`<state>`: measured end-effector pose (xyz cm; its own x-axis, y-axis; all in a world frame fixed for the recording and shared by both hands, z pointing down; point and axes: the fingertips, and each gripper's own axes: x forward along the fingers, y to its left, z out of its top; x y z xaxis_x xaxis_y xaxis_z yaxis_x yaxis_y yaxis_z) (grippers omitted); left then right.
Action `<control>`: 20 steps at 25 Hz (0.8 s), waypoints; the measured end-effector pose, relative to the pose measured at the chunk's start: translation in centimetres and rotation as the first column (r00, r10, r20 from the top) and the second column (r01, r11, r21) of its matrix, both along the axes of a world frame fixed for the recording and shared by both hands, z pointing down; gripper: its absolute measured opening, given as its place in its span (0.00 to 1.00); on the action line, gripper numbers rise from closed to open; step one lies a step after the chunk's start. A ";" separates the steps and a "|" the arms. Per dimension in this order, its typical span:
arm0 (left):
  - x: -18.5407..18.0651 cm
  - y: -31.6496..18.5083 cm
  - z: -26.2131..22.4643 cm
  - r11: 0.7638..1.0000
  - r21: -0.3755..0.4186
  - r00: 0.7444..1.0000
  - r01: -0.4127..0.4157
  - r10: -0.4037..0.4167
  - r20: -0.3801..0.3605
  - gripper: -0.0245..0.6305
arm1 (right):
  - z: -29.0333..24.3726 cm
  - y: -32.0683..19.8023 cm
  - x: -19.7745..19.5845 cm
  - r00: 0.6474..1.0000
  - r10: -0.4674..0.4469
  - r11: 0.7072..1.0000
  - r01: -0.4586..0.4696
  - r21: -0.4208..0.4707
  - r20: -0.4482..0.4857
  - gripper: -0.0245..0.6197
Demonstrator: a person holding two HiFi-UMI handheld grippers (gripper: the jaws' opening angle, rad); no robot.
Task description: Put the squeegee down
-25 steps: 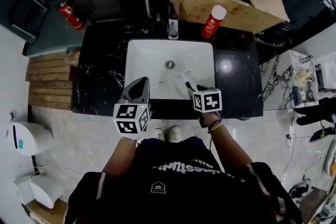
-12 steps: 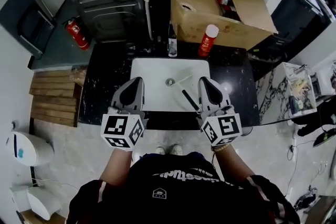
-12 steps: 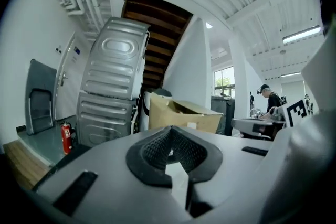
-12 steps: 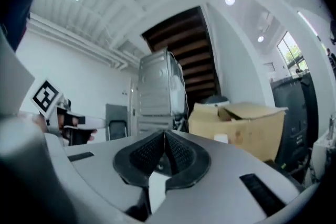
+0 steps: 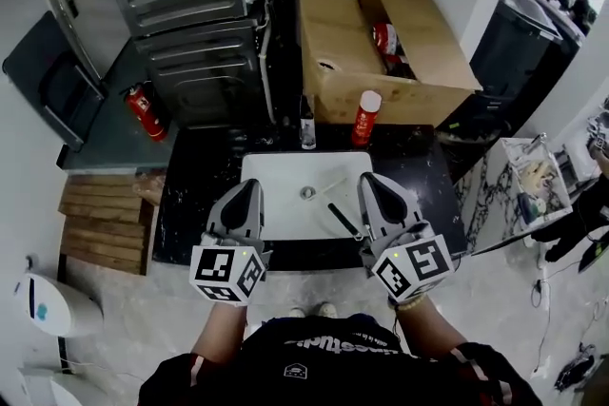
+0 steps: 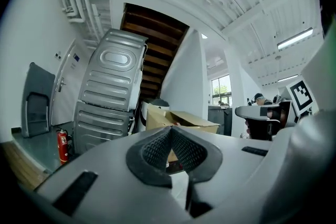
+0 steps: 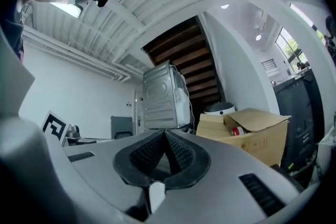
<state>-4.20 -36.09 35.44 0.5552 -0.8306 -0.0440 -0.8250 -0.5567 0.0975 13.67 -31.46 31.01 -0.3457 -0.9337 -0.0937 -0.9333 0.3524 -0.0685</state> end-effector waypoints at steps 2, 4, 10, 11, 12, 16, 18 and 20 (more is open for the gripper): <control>-0.3 0.1 -0.3 1.000 0.005 1.000 0.005 -0.005 -0.009 0.06 | 0.4 0.1 0.0 1.000 0.004 1.000 -0.004 -0.014 -0.004 0.10; -0.4 0.2 -0.4 1.000 0.008 1.000 0.007 -0.007 -0.015 0.06 | 0.7 0.2 0.0 1.000 0.006 1.000 -0.007 -0.024 -0.008 0.10; 0.0 0.2 -0.4 1.000 0.012 1.000 -0.002 0.002 -0.019 0.06 | 0.9 0.4 -0.3 1.000 0.000 0.999 0.000 -0.032 -0.013 0.10; 0.2 0.3 -0.5 1.000 0.013 1.000 -0.005 0.005 -0.018 0.06 | 0.8 0.5 -0.3 1.000 -0.003 1.000 0.002 -0.030 -0.015 0.10; 0.3 0.3 -0.5 1.000 0.015 1.000 -0.008 0.008 -0.017 0.06 | 0.8 0.5 -0.3 1.000 -0.003 1.000 0.003 -0.029 -0.017 0.10; 0.5 0.3 -0.3 1.000 0.012 1.000 -0.008 0.008 -0.016 0.06 | 0.5 0.7 -0.3 1.000 -0.006 1.000 0.006 -0.020 -0.021 0.10; 0.6 0.4 -0.3 1.000 0.010 1.000 -0.006 0.006 -0.017 0.06 | 0.6 0.8 -0.3 1.000 -0.005 1.000 0.005 -0.021 -0.022 0.10; 0.6 0.4 -0.4 1.000 0.010 1.000 -0.006 0.006 -0.019 0.06 | 0.6 0.8 -0.2 1.000 -0.005 1.000 0.004 -0.023 -0.022 0.10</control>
<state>-3.56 -35.66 35.03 0.5593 -0.8266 -0.0626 -0.8196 -0.5628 0.1072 13.48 -30.67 31.63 -0.3516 -0.9339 -0.0648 -0.9331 0.3551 -0.0558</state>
